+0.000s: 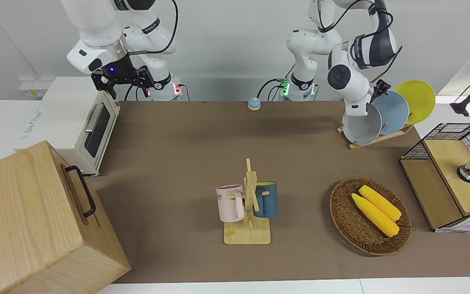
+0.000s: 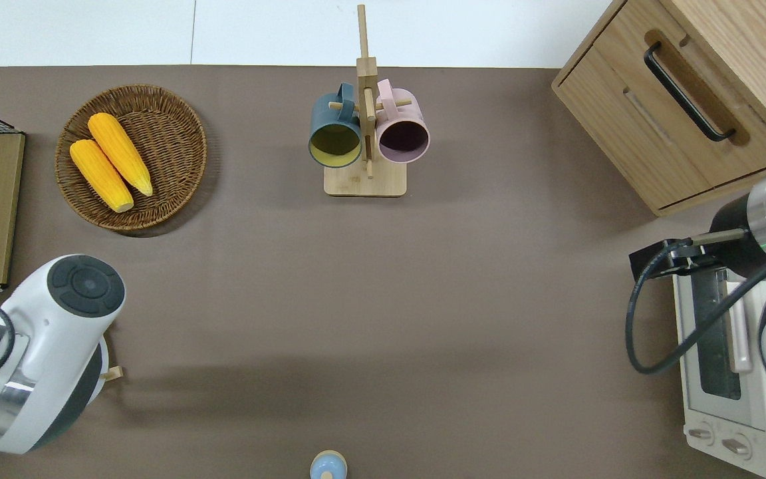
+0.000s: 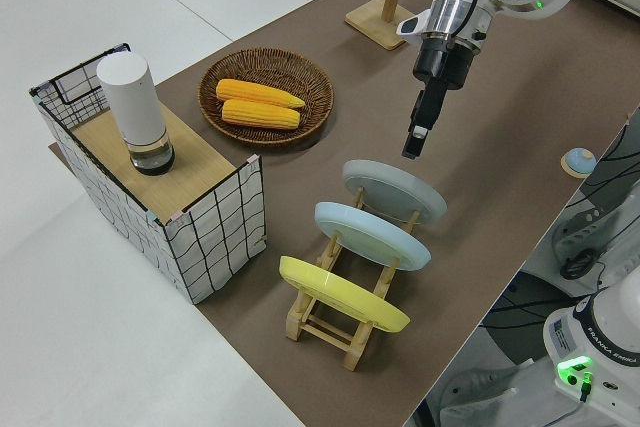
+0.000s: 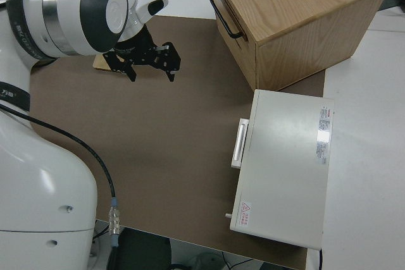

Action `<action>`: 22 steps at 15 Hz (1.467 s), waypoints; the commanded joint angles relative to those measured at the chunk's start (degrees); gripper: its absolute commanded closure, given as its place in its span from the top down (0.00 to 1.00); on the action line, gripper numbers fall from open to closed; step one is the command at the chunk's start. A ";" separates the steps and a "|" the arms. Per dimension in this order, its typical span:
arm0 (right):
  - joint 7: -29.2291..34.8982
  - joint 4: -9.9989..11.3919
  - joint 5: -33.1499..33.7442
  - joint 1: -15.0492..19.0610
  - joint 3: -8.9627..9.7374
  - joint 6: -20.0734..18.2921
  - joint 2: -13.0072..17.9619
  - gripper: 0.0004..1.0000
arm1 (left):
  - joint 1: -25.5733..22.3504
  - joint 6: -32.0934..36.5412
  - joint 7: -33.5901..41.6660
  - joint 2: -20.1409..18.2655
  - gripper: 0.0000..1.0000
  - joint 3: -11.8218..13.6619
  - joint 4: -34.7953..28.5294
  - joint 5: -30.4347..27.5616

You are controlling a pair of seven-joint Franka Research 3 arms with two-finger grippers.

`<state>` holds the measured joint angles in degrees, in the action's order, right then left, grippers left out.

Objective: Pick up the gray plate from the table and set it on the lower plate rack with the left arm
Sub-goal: 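Open the left gripper and withdraw it away from the rack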

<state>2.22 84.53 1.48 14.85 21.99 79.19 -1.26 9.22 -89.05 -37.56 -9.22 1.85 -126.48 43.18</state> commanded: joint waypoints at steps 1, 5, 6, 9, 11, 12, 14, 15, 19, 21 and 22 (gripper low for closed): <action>0.68 -0.41 0.37 1.32 1.13 -0.62 0.12 0.98 | 0.01 0.02 10.47 -0.98 0.99 1.23 7.10 -8.52; 0.68 -0.41 0.28 1.32 1.13 -0.62 0.12 0.98 | -0.35 -0.59 14.97 -0.63 1.00 1.49 13.00 -20.73; 0.68 -0.41 0.37 1.32 1.21 -0.62 0.12 0.98 | -0.35 -0.60 15.58 -0.45 0.99 1.49 14.32 -24.07; 0.68 -0.41 0.37 1.32 1.21 -0.62 0.12 0.98 | -0.43 -0.60 19.70 -0.36 1.00 2.37 17.92 -32.95; 0.68 -0.41 0.28 1.32 1.21 -0.62 0.12 0.98 | -0.52 -0.60 22.17 -0.36 0.99 3.68 19.24 -39.71; 0.68 -0.41 0.37 1.32 1.21 -0.62 0.12 0.98 | -0.44 -0.60 23.74 -0.01 0.99 4.74 20.90 -42.27; 0.68 -0.41 0.37 1.32 1.21 -0.62 0.12 0.98 | -0.52 -0.60 27.08 0.69 0.99 5.10 22.93 -44.49; 0.68 -0.41 0.37 1.32 1.13 -0.62 0.12 0.98 | -0.44 -0.94 27.97 1.56 0.99 5.10 24.25 -44.93; 0.68 -0.41 0.37 1.32 1.21 -0.62 0.12 0.98 | -0.43 -5.86 29.47 3.50 1.00 5.01 26.46 -45.46; 0.68 -0.33 0.37 1.32 1.21 -0.62 0.12 0.98 | -0.43 -7.27 29.47 3.59 0.99 4.75 26.46 -45.11; 0.68 -0.33 0.37 1.32 1.21 -0.62 0.12 0.98 | -0.35 -7.88 29.47 4.11 0.99 4.66 26.37 -44.85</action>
<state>2.22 84.53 1.48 14.85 21.99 79.19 -1.26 8.94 -95.39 -9.19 -6.72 6.70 -101.49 -1.31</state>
